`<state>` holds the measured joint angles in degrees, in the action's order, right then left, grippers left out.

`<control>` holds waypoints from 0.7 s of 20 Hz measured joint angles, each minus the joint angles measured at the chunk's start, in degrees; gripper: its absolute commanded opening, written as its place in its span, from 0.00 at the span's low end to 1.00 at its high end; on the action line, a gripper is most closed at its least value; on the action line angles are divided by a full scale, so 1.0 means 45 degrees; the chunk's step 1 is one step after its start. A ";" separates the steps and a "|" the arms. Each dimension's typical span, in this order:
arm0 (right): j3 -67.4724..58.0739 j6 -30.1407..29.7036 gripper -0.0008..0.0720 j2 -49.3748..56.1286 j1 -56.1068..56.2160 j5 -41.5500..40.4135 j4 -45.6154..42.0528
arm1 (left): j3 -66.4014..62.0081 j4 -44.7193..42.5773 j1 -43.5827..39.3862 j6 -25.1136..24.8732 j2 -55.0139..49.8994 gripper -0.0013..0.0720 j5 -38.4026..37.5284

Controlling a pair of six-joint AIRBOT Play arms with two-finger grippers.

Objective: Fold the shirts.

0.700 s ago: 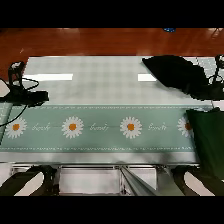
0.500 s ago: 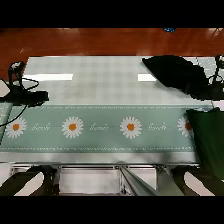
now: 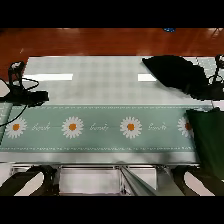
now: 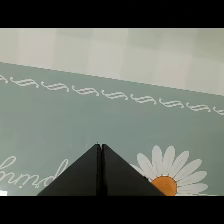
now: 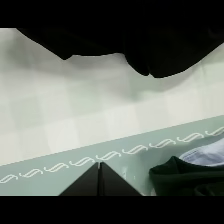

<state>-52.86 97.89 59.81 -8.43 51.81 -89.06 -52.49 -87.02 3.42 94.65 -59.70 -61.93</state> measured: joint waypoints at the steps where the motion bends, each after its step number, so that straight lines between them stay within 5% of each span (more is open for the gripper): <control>1: 0.0000 -0.0005 0.04 0.0005 0.0000 0.0000 0.0000 | -0.0005 0.0000 0.0000 0.0000 0.0000 0.05 -0.0005; 14: 0.0000 0.0000 0.04 0.0005 0.0000 -0.0738 0.0005 | -0.0005 0.0000 0.0000 0.0005 0.0000 0.05 0.0000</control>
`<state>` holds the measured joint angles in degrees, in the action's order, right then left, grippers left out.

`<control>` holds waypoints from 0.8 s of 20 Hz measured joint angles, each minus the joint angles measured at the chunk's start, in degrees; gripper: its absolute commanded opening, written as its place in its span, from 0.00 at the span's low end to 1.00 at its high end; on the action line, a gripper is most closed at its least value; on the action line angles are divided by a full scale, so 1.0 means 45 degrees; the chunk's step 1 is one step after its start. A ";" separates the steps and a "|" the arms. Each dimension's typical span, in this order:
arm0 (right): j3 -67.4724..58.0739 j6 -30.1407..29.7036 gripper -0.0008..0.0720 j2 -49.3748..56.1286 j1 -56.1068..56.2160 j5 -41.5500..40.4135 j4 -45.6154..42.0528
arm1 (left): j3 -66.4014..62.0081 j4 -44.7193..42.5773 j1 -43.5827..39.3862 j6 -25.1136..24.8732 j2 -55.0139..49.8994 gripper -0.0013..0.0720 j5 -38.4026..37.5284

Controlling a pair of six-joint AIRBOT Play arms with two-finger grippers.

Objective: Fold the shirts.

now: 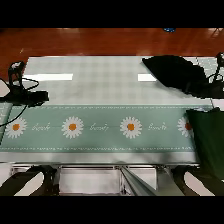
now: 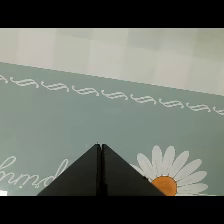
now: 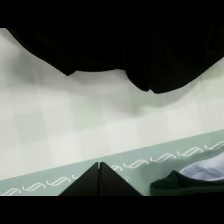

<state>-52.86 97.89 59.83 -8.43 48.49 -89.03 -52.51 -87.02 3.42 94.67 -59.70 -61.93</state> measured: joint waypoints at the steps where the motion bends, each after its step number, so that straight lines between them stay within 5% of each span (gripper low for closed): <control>1: 0.0000 -0.0005 0.04 0.0000 0.0000 -0.0146 0.0005 | 0.0000 0.0000 0.0000 -0.0005 -0.0005 0.05 0.0000; 8: 0.0000 0.0000 0.04 0.0000 0.0000 -0.1583 0.0034 | 0.0005 0.0000 0.0000 0.0000 -0.0228 0.05 0.0918; 9: 0.0000 0.0000 0.19 0.0000 0.0000 -0.1957 0.0034 | 0.0005 0.0000 0.0000 0.0000 -0.0248 0.05 0.1156; 10: 0.0000 0.0005 0.50 0.0000 0.0000 -0.2375 0.0039 | 0.0005 0.0000 0.0000 0.0000 -0.0262 0.06 0.1345; 11: 0.0000 0.0000 0.58 0.0000 0.0000 -0.2837 0.0044 | 0.0005 0.0000 0.0000 -0.0005 -0.0287 0.19 0.1632; 13: 0.0000 -0.0044 0.58 0.0073 0.0000 -0.4085 0.0024 | 0.0005 0.0000 0.0000 0.0005 -0.0325 0.71 0.2399; 16: -0.0214 -0.0228 0.58 0.0680 0.0000 -0.5921 -0.0219 | 0.0005 0.0000 0.0000 0.0189 -0.0457 0.71 0.3696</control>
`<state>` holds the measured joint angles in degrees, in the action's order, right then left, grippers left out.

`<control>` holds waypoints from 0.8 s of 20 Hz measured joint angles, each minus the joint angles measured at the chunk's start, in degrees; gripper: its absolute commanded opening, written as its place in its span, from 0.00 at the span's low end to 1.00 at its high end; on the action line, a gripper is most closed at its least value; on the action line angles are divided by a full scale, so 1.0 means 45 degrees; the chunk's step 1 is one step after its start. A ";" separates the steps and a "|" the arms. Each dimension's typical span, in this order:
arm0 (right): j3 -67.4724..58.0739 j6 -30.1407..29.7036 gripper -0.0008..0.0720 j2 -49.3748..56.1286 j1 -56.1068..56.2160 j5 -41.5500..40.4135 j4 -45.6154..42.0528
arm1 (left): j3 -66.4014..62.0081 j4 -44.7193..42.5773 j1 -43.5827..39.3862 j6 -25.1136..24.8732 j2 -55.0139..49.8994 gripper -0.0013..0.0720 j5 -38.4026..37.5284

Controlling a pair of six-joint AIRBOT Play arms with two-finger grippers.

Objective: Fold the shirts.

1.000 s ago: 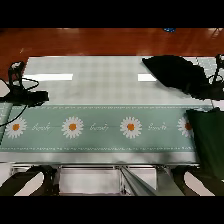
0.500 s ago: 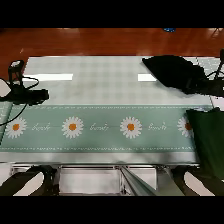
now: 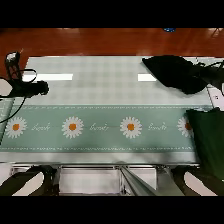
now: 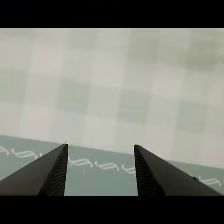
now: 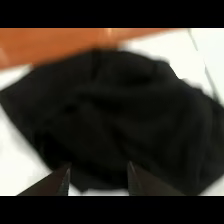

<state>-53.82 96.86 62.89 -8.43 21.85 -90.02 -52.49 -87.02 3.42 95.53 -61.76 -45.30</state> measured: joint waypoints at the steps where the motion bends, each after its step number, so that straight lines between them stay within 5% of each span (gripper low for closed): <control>1: -0.0238 -0.0044 0.58 0.0437 0.0000 -0.0364 -0.0165 | 0.0000 0.0000 0.0000 0.0087 -0.0049 0.71 0.0340; 6: -0.2749 -0.0136 0.58 0.3725 0.0000 -0.0350 -0.1253 | 0.0000 0.0010 0.0000 0.0738 -0.0228 0.71 0.1122; 16: -0.7932 0.1156 0.58 0.9000 -0.1948 0.2671 -0.1734 | 0.0000 0.0185 0.0000 0.0976 -0.0301 0.71 0.1268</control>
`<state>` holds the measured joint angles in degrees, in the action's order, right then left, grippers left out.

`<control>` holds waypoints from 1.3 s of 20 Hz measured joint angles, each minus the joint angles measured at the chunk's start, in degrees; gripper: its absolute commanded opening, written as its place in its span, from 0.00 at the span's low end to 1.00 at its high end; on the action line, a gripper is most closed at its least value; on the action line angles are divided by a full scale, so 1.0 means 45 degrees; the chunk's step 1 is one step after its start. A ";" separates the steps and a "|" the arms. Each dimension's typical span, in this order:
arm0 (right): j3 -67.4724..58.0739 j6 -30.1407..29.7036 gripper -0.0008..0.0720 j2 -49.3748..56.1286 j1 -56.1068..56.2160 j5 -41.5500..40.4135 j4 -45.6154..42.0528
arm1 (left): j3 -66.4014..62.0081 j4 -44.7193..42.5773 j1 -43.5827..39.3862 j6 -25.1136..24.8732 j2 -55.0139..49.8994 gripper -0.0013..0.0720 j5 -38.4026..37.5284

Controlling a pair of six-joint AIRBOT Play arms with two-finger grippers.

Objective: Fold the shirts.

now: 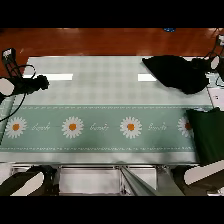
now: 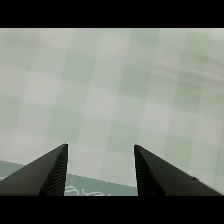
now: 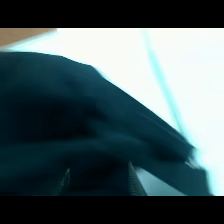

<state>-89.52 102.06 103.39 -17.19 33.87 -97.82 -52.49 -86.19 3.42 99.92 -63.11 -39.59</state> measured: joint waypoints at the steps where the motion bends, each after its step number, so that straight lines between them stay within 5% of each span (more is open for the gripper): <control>1: -0.0121 0.0068 0.58 0.0219 -0.0248 0.0321 0.0024 | 0.0000 0.0019 0.0000 0.0024 -0.0039 0.71 -0.0005; 8: -0.0427 -0.1831 0.56 0.1243 -0.0661 0.1627 0.2730 | -0.0015 0.0976 0.0005 0.0024 -0.0471 0.71 -0.0029; 12: -0.0539 -0.3347 0.04 0.1379 -0.0194 0.2438 0.4673 | -0.0442 0.1321 0.0034 0.0019 -0.0534 0.71 -0.0408; 19: -0.1972 -0.5076 0.04 0.0238 0.0704 0.4673 0.7009 | -0.2939 0.1467 0.0729 -0.0991 -0.0452 0.71 -0.3939; 26: -0.4634 -0.5697 0.04 -0.3259 0.1685 0.4847 0.7830 | -0.2807 0.2924 0.2050 -0.2705 0.1161 0.71 -0.6985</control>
<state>-110.37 76.42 88.73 -9.61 55.68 -62.59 -65.12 -73.03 12.64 87.74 -57.89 -71.02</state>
